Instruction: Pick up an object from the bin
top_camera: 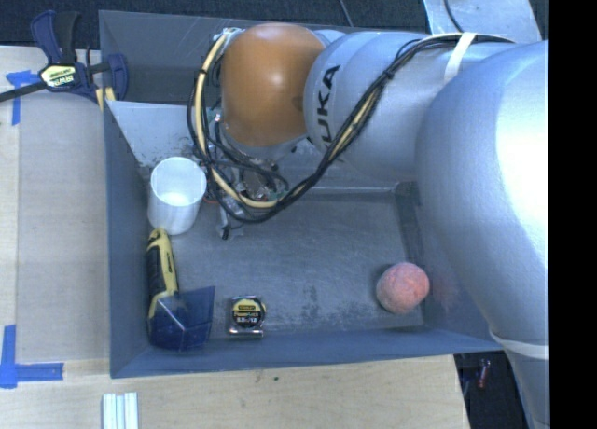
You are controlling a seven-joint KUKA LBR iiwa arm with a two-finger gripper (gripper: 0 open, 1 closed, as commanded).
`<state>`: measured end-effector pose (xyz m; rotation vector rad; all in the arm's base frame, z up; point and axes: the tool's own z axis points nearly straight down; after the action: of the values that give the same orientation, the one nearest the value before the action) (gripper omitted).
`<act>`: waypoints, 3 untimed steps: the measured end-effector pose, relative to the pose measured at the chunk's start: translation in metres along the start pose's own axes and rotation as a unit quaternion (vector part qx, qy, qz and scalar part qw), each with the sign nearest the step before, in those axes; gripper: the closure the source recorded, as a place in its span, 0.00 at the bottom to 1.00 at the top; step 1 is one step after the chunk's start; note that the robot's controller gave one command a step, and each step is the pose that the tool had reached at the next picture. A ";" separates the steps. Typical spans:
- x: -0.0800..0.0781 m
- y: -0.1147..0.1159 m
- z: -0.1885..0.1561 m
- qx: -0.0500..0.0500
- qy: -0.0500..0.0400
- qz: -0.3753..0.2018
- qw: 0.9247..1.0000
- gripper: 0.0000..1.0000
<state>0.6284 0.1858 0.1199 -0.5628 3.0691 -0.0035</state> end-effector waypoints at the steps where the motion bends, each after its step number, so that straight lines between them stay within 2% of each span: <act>1: -0.018 0.052 -0.008 -0.002 0.005 0.101 0.995 0.00; 2: -0.014 0.037 -0.003 0.000 -0.004 -0.172 0.985 0.00; 3: -0.011 0.031 -0.001 0.000 -0.006 -0.110 0.994 0.00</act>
Offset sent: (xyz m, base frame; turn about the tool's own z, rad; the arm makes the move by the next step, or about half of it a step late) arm -0.0043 0.0400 -0.0019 -0.3504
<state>0.6281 0.2184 0.1212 -0.8932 2.9781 -0.0023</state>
